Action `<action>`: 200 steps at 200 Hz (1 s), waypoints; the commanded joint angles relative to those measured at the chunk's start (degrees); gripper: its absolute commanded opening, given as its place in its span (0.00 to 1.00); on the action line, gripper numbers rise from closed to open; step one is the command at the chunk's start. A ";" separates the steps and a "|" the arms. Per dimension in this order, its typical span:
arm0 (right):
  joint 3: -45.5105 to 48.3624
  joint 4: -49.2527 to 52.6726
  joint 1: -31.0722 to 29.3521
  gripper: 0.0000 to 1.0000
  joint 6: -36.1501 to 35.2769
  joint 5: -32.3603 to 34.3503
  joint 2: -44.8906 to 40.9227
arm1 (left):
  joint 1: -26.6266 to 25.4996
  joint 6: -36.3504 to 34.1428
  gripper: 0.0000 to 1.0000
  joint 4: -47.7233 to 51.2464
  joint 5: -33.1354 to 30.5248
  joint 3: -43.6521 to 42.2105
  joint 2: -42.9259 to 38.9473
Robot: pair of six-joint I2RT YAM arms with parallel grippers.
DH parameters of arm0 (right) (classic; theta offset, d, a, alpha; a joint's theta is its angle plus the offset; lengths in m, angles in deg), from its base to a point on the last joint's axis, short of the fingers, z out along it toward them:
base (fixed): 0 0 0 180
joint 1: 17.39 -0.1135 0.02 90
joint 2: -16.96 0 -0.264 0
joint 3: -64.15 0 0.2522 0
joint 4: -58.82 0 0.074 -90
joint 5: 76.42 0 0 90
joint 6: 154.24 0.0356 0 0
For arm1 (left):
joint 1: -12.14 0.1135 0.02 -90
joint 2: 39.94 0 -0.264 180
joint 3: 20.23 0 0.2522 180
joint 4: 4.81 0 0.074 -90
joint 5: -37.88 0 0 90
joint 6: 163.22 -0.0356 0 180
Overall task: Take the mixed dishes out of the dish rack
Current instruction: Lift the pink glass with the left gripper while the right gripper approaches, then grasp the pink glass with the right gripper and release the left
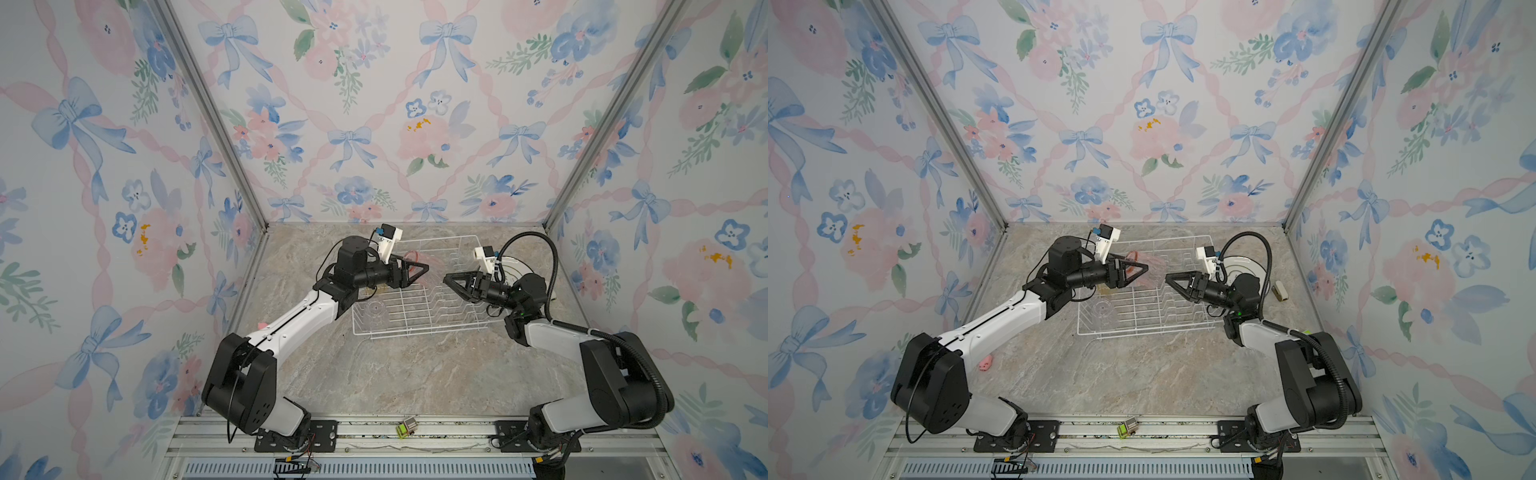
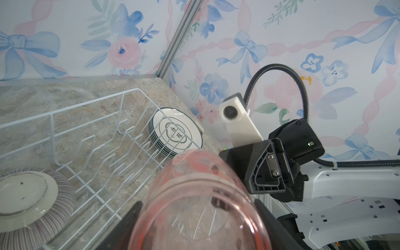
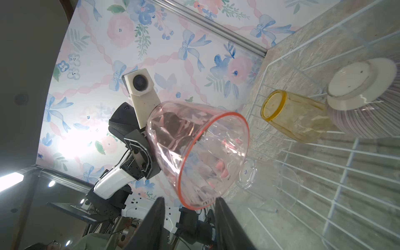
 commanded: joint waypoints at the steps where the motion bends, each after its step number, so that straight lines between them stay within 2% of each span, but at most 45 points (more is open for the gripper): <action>1: -0.14 -10.01 -1.77 0.41 3.70 0.21 0.16 | 0.26 1.29 0.42 -3.58 1.59 -0.63 0.04; 45: -1.68 -10.01 -2.87 0.40 3.90 0.63 0.13 | 0.12 1.95 0.41 -4.95 2.22 -0.69 1.18; 134: -7.81 -10.01 -5.79 0.30 3.41 1.78 0.41 | -0.89 5.68 0.40 -11.43 4.57 -1.12 4.49; 176: -9.84 -9.83 -5.80 0.18 3.85 2.31 -0.22 | -1.19 5.95 0.40 -11.76 4.51 -1.27 5.22; 200: -10.25 -9.35 -5.80 0.05 3.85 2.62 -0.21 | -1.24 5.86 0.40 -11.76 4.57 -1.55 5.08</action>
